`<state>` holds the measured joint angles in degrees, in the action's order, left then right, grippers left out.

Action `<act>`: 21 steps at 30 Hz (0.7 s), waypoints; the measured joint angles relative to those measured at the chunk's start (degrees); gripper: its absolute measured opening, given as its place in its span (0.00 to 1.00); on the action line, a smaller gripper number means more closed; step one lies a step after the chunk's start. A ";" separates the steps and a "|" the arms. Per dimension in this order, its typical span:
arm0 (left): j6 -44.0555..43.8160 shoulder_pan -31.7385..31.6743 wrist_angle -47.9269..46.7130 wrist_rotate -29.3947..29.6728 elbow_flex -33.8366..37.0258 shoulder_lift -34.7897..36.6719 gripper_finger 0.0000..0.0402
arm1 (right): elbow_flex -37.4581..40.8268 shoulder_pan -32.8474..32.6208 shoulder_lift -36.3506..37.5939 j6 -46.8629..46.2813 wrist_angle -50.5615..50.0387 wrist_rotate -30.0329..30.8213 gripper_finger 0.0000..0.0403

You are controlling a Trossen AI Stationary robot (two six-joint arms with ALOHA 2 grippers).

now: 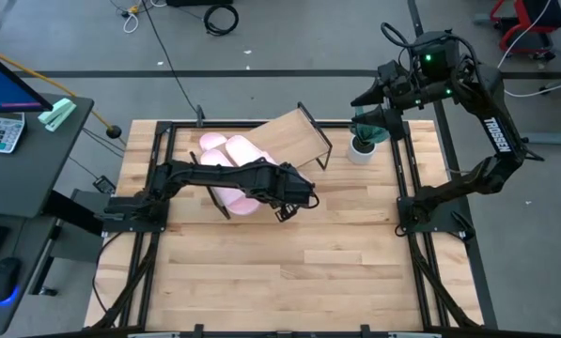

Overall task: Pick and place slides into the shelf
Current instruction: Put the pink slipper on the shelf

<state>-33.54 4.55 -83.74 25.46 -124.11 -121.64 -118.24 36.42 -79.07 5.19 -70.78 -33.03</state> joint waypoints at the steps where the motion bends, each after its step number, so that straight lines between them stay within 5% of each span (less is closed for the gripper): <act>1: 0.04 -0.01 -0.18 0.03 0.00 0.00 0.41 | 0.00 0.00 0.00 0.00 0.00 -0.33 0.63; 21: 1.64 0.14 -0.21 -7.31 0.00 0.20 0.64 | 0.00 0.03 0.00 1.57 -4.41 -0.79 0.63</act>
<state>-31.90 4.69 -83.95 18.15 -124.11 -121.45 -118.24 36.46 -79.07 6.76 -75.19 -33.81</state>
